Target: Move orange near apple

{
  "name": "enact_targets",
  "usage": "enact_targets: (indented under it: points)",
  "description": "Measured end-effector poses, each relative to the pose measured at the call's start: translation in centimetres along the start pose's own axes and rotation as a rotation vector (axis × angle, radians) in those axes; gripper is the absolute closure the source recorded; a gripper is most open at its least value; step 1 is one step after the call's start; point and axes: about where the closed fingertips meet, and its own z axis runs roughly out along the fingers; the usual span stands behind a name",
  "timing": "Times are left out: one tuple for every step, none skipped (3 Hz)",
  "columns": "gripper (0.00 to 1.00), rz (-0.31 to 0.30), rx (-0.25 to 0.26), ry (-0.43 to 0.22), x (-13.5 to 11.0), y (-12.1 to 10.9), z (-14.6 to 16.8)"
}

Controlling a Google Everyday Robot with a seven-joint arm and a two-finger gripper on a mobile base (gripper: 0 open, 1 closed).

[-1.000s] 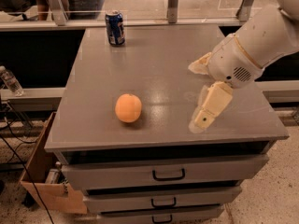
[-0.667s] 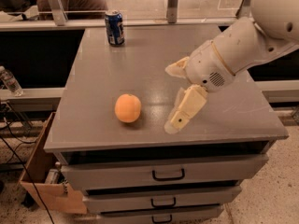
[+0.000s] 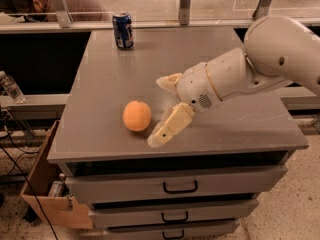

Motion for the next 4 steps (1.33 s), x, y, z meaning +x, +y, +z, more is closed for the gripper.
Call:
enact_targets:
  points:
    - [0.00, 0.014, 0.008, -0.061, 0.0, -0.5, 2.1]
    - [0.18, 0.025, 0.006, -0.104, 0.3, -0.4, 3.8]
    - [0.41, 0.028, 0.005, -0.135, 0.6, -0.3, 4.7]
    - [0.64, 0.032, 0.017, -0.152, 0.8, -0.7, 4.6]
